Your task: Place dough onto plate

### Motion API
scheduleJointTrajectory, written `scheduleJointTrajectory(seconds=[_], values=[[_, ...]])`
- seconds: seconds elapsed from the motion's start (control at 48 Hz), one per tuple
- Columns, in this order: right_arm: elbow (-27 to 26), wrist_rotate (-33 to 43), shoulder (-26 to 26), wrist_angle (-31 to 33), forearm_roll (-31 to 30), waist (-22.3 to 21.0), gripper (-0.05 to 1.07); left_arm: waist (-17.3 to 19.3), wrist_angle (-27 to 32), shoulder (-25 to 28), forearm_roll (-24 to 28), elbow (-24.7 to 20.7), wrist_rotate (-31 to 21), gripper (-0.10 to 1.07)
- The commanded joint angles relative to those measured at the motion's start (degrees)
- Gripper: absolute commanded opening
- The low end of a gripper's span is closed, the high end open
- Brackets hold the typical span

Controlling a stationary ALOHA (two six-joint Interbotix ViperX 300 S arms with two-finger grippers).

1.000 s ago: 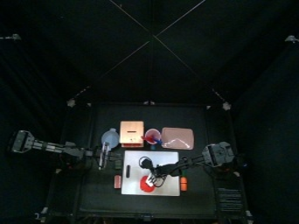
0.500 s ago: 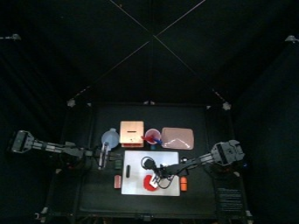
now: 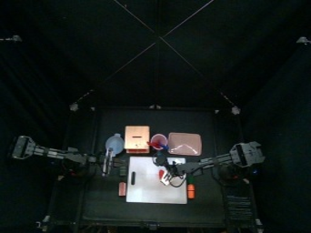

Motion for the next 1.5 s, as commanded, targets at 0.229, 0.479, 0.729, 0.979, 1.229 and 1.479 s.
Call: scheduleJointTrajectory(seconds=[0.229, 0.479, 0.729, 0.979, 1.229, 1.479], values=[[4.5, -0.4, -10.6, 3.8, -7.4, -7.5, 0.54, 0.4, -0.3, -0.1, -0.1, -0.6, -0.1, 0.02], [15.6, -1.0, -18.2, -0.4, -13.8, -20.7, 0.54, 1.0, -0.3, 0.0, -0.1, -0.3, -0.1, 0.02], [27.9, -0.8, -24.6, -16.3, -8.3, -33.0, 0.64, 1.8, -0.3, 0.0, -0.1, -0.1, -0.1, 0.02], [30.3, -0.1, -29.5, -23.0, -6.9, -34.1, 0.89, 2.1, -0.3, 0.0, -0.1, -0.1, -0.1, 0.02], [30.2, 0.0, -28.2, -28.3, -4.7, -33.6, 0.95, 2.1, -0.3, 0.0, -0.1, -0.1, -0.1, 0.02], [30.0, -1.0, -28.5, -34.4, -3.3, -27.7, 0.95, 2.1, -0.3, 0.0, -0.1, -0.1, 0.0, 0.02]])
